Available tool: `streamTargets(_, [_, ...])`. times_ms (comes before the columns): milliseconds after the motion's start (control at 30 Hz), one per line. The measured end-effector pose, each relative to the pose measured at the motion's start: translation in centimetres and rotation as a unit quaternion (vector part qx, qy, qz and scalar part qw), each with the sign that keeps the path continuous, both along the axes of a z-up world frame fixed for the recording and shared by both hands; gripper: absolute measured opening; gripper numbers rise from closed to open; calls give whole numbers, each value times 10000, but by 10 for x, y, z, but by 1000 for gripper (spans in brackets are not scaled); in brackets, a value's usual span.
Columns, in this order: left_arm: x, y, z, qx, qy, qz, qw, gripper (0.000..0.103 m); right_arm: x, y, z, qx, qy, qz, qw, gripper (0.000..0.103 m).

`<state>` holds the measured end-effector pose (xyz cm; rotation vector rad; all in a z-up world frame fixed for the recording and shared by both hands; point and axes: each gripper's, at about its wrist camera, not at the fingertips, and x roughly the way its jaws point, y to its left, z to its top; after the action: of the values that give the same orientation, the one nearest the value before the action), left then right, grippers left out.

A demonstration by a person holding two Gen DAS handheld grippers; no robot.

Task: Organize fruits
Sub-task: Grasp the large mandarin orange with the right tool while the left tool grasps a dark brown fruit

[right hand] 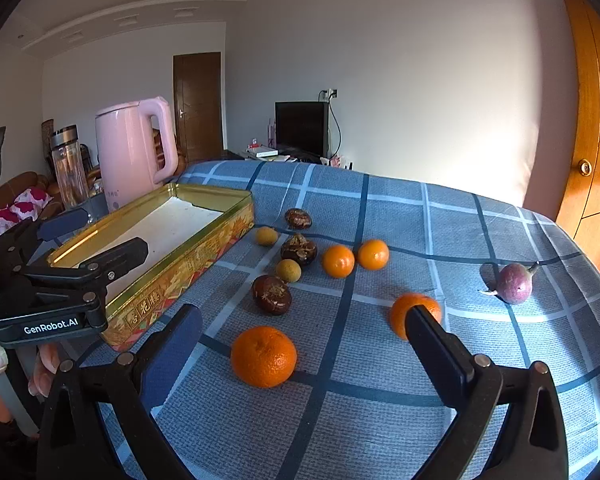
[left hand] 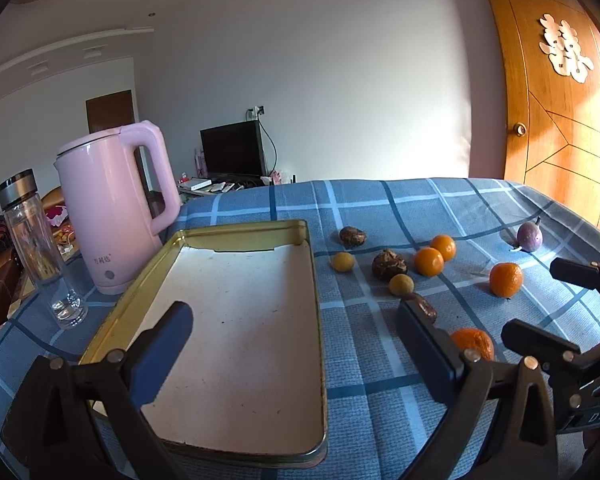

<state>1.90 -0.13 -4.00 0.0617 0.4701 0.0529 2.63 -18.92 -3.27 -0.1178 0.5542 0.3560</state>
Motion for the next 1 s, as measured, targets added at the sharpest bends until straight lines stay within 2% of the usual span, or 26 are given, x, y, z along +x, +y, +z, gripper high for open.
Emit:
streamTargets(133, [4, 3, -5, -73, 84, 9, 9999, 103, 12, 10, -10, -124, 264, 113, 9995, 99])
streamTargets(267, [6, 5, -7, -137, 136, 16, 9998, 103, 24, 19, -23, -192, 626, 246, 9975, 86])
streamTargets(367, [8, 7, -7, -183, 176, 14, 9997, 103, 32, 24, -33, -266, 881, 334, 9952, 82])
streamTargets(467, [9, 5, -5, -192, 191, -36, 9996, 103, 39, 28, -41, -329, 1165, 391, 9919, 66])
streamTargets(533, [10, 2, -3, -154, 176, -88, 9997, 103, 42, 30, -45, -381, 1309, 484, 9895, 61])
streamTargets(567, [11, 0, -2, -123, 166, -110, 9997, 103, 44, 31, -47, -362, 1398, 551, 9880, 50])
streamTargets(600, [11, -3, -1, -93, 160, -128, 9997, 103, 46, 32, -48, -356, 1455, 595, 9869, 50])
streamTargets(733, [17, -14, 3, -46, 194, -277, 9994, 103, 43, 26, -43, -265, 1296, 570, 9896, 50])
streamTargets(900, [33, -41, 7, 23, 312, -543, 9980, 102, 47, 1, -31, -341, 816, -43, 9961, 49])
streamTargets(1000, [48, -57, 1, 75, 514, -698, 9962, 94, 51, -15, -27, -327, 673, -371, 9965, 49])
